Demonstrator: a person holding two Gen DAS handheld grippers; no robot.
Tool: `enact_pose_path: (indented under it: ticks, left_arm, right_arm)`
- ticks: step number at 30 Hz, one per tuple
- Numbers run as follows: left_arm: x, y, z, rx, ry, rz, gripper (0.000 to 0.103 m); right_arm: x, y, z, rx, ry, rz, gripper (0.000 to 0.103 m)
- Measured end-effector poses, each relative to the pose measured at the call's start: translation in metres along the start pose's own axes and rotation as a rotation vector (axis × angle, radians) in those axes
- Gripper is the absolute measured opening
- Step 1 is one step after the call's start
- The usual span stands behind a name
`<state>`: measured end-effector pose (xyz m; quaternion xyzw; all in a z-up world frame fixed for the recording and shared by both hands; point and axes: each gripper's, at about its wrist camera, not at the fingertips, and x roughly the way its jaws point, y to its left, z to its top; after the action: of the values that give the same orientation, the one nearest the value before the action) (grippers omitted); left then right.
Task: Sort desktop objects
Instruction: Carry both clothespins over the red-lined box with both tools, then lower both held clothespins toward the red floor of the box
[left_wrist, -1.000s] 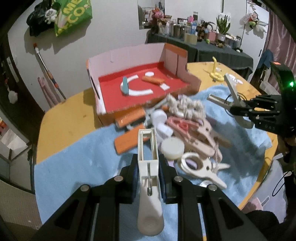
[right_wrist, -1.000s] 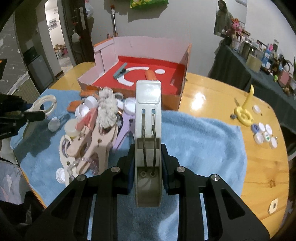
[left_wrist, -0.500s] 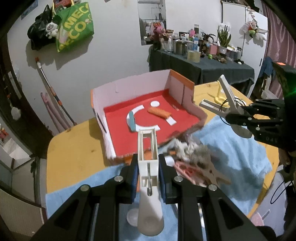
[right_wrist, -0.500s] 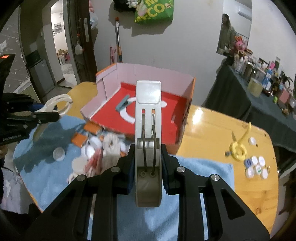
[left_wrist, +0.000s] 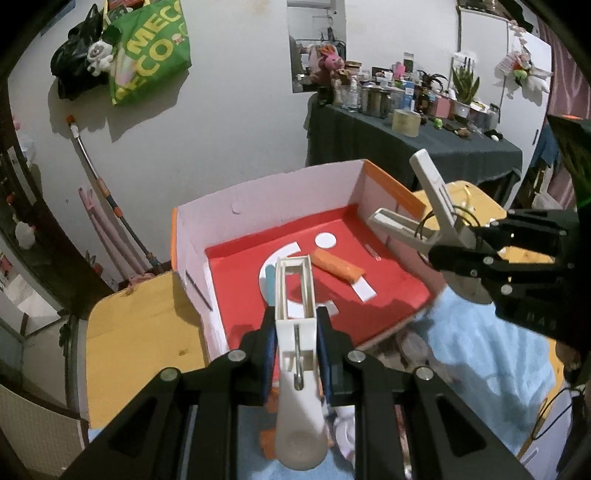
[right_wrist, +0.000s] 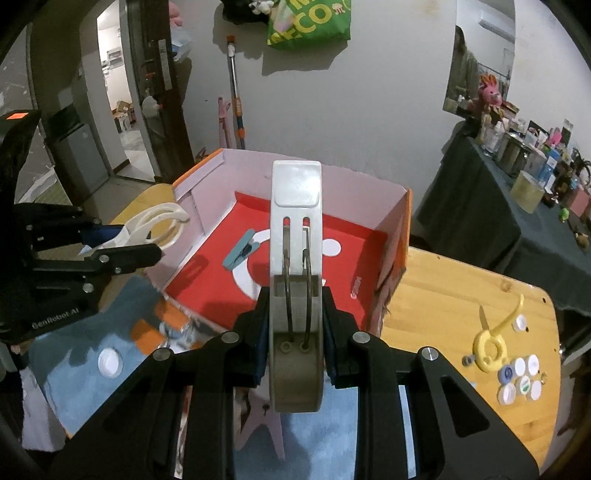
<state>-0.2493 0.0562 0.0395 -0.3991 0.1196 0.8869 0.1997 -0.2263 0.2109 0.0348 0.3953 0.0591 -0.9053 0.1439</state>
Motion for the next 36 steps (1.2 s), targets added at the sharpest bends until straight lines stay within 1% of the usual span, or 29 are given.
enact_pose_path:
  ticks: [6, 12, 27, 36]
  left_arm:
    - [0.028, 0.009, 0.018, -0.021, 0.019, 0.015, 0.021]
    - [0.051, 0.018, 0.026, -0.040, 0.042, 0.024, 0.021]
    - [0.102, 0.041, 0.025, -0.067, 0.148, 0.037, 0.021]
    - [0.120, 0.047, 0.019, -0.080, 0.184, 0.046, 0.021]
  right_arm:
    - [0.026, -0.006, 0.017, 0.020, 0.015, 0.013, 0.022]
    - [0.051, -0.008, 0.026, 0.015, 0.041, 0.009, 0.022]
    - [0.109, -0.013, 0.034, 0.017, 0.129, 0.016, 0.022]
    - [0.134, -0.014, 0.030, 0.025, 0.173, 0.013, 0.022]
